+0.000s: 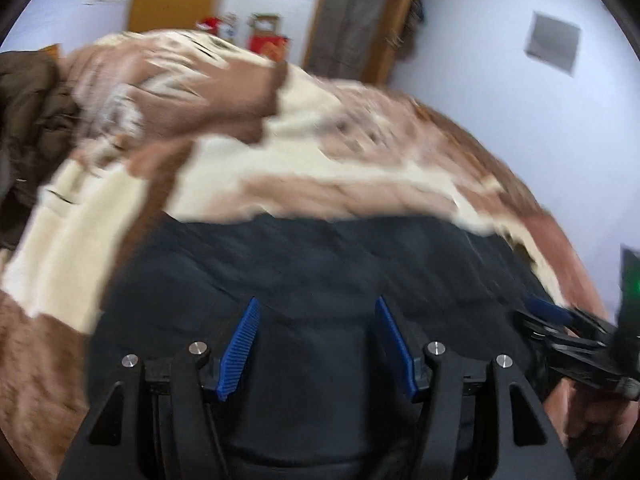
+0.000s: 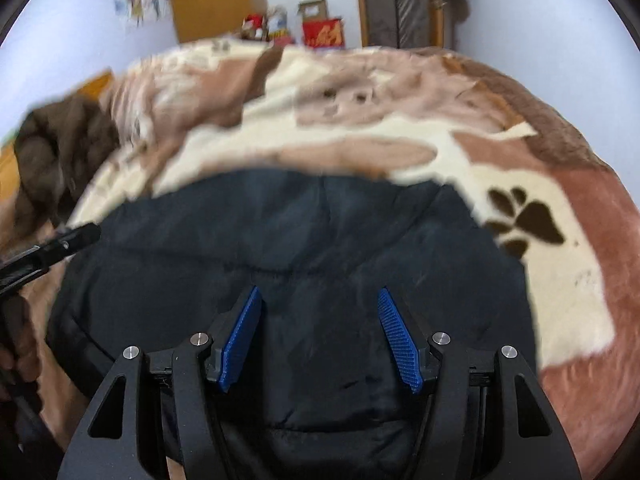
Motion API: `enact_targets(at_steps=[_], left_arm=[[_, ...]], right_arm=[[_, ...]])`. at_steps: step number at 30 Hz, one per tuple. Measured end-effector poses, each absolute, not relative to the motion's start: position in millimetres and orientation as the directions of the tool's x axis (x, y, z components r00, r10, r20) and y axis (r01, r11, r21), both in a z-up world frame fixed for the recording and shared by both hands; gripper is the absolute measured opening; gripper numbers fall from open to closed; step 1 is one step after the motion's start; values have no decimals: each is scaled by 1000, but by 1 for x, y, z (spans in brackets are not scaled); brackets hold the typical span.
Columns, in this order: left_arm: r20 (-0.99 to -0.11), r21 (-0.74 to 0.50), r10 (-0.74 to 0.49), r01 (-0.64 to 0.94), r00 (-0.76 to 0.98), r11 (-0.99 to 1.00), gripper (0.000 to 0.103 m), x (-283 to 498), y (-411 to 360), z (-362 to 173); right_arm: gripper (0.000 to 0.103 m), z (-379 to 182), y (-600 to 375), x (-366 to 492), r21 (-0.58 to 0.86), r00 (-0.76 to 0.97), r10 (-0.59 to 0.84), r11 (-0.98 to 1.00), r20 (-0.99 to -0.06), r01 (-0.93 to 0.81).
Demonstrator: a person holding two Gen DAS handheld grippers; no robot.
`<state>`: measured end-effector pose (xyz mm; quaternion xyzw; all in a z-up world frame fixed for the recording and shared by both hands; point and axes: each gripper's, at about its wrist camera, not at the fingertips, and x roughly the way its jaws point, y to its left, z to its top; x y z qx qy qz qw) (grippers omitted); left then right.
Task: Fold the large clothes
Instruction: 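Lower the folded black jacket flat and open both tools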
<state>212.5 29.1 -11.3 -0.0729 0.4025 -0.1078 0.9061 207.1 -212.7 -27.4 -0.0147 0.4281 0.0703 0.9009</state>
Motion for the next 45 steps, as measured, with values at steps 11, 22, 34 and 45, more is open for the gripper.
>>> enact_targets(at_steps=[11, 22, 34, 45], left_arm=[[-727, -217, -248, 128, 640, 968, 62, 193, 24, -2], [-778, -165, -191, 99, 599, 981, 63, 173, 12, -27], [-792, -100, -129, 82, 597, 992, 62, 129, 9, -8], [-792, -88, -113, 70, 600, 994, 62, 103, 14, 0]], right_arm=[[62, 5, -223, 179, 55, 626, 137, 987, -767, -149], [62, -28, -227, 172, 28, 552, 106, 989, -827, -147], [62, -6, -239, 122, 40, 582, 115, 989, -805, -140], [62, 0, -256, 102, 66, 592, 108, 993, -799, -93]])
